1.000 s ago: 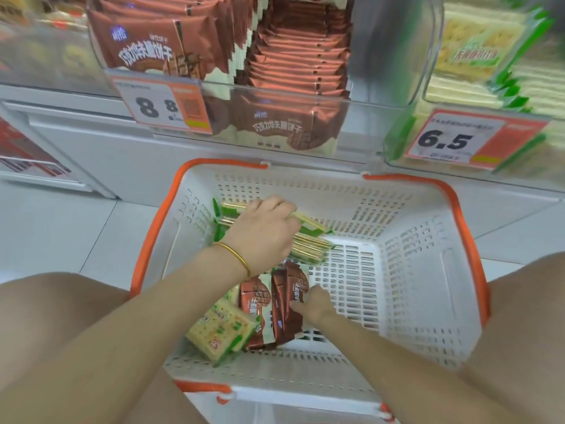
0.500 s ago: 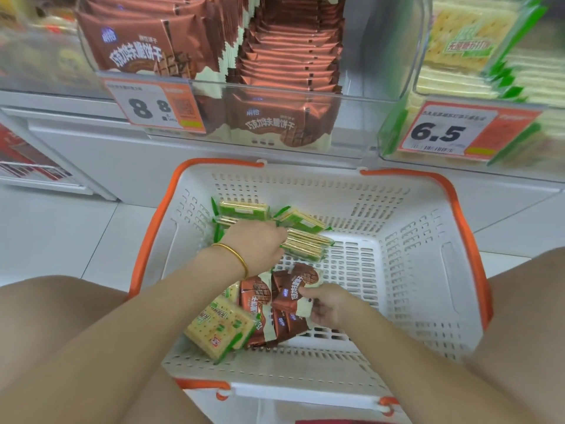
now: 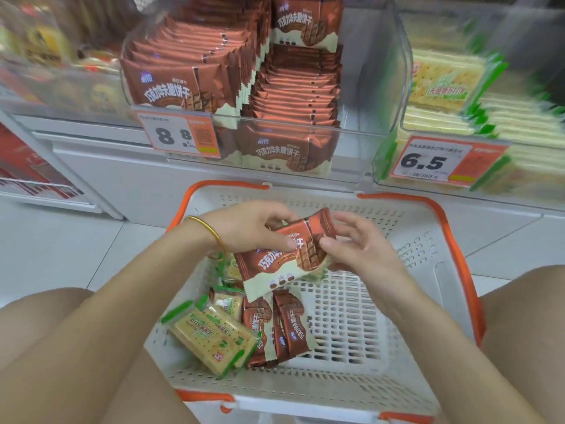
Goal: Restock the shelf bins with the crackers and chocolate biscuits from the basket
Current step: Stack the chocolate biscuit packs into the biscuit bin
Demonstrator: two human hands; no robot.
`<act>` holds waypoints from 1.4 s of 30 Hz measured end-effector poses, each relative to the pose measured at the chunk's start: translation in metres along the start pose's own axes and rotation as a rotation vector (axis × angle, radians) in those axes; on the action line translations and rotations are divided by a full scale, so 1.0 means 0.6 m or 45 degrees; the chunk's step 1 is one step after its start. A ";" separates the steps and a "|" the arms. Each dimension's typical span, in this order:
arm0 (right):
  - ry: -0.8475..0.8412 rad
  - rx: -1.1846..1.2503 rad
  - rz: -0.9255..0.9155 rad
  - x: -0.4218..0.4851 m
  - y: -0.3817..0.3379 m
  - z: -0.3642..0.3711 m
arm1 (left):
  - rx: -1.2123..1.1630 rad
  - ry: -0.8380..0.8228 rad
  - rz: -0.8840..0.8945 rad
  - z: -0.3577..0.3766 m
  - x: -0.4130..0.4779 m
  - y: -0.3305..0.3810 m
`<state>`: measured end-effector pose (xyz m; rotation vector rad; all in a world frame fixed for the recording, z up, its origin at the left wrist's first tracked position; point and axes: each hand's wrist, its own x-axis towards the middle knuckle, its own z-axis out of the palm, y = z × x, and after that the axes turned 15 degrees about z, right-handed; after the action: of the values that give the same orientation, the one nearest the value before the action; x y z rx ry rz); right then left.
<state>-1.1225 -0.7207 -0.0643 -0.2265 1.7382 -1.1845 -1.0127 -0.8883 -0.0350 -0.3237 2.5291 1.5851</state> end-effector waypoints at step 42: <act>1.145 -0.300 -0.521 0.342 -0.439 0.033 | 1.611 0.979 0.522 -0.146 0.041 -0.001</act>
<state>-1.3006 -0.9918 0.0175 -0.2085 2.7197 -1.4997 -1.0366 -0.9702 -0.0027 -0.2507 3.6646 -0.4889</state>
